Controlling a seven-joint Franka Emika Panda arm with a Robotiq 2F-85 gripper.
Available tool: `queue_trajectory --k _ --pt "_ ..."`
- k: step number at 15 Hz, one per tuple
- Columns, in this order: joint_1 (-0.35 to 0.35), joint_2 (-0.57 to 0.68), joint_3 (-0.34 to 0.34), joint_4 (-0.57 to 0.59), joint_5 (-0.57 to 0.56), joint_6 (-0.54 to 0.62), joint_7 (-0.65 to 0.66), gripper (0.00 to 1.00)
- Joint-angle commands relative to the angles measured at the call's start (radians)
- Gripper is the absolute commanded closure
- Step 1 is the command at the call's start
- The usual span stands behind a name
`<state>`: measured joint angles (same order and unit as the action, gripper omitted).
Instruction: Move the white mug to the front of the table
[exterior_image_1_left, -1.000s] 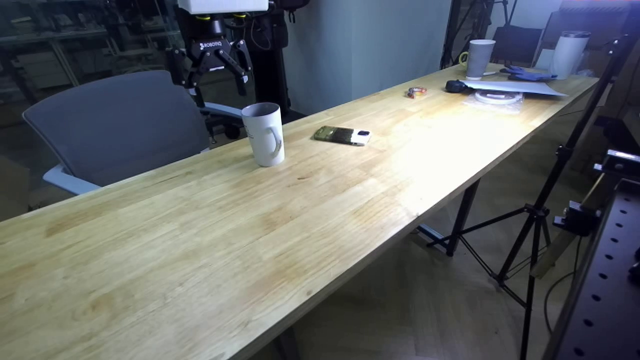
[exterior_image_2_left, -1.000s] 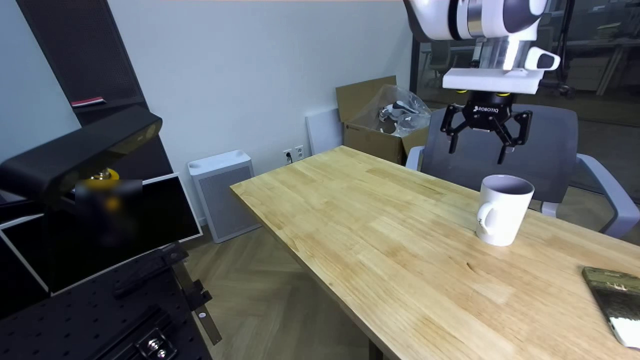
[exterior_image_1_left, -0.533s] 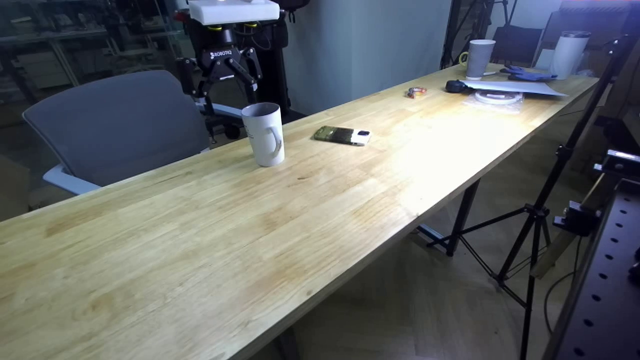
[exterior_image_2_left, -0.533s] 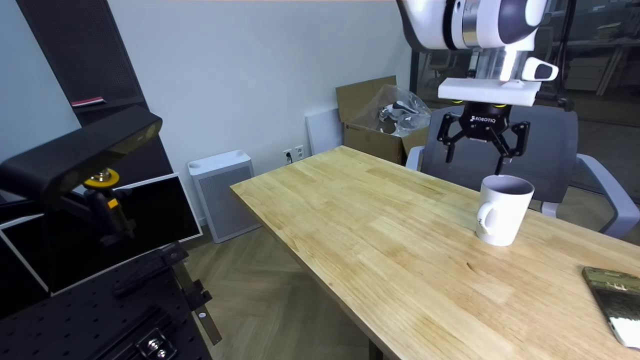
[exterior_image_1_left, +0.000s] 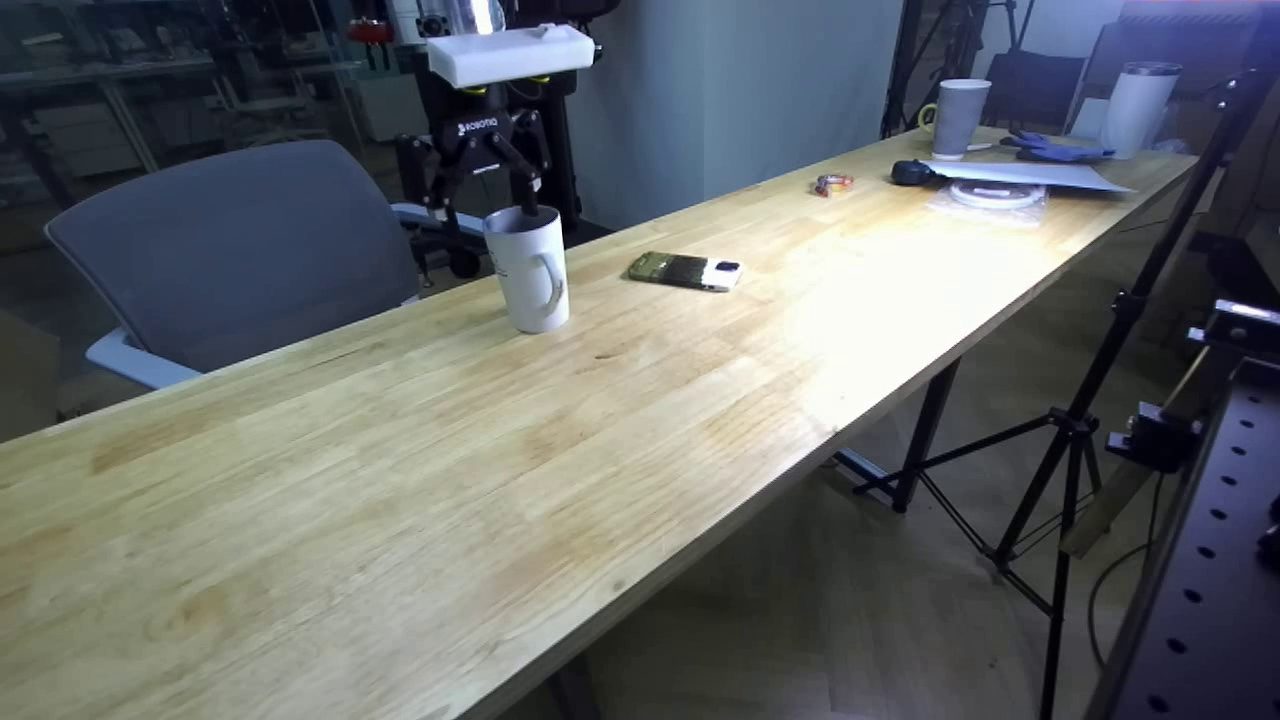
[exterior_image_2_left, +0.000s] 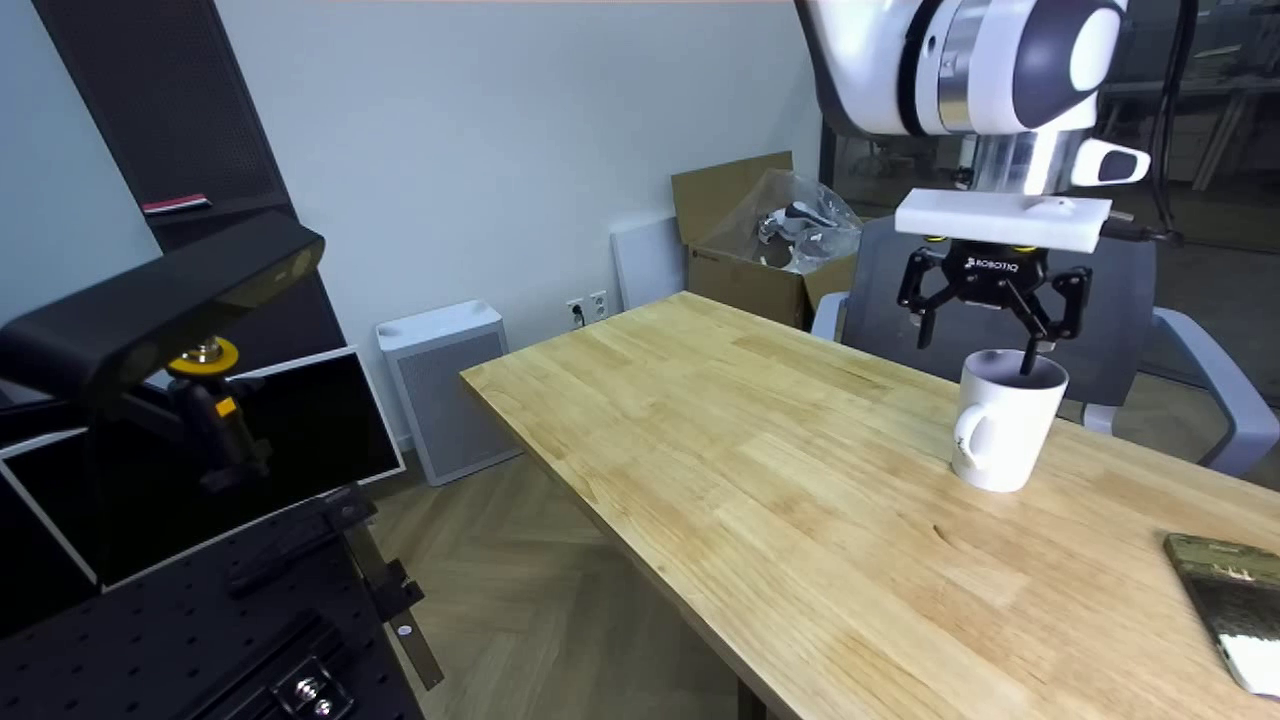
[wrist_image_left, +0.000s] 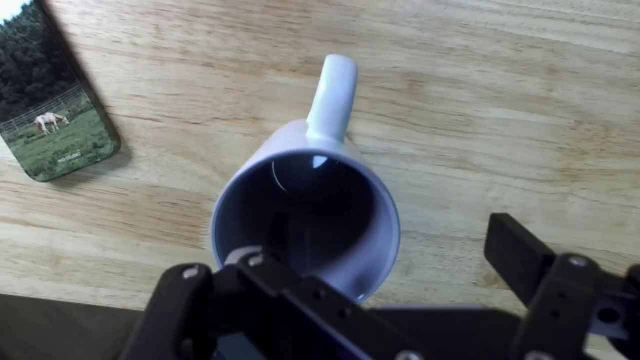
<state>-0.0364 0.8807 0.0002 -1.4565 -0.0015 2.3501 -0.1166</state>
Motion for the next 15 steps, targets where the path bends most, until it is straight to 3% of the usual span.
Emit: queue_trajectory --k 1,15 --pt "0.002 -0.017 -0.01 -0.036 -0.017 0.021 0.013 0.0" --pt "0.04 0.044 -0.033 -0.02 -0.081 0.006 0.025 0.0"
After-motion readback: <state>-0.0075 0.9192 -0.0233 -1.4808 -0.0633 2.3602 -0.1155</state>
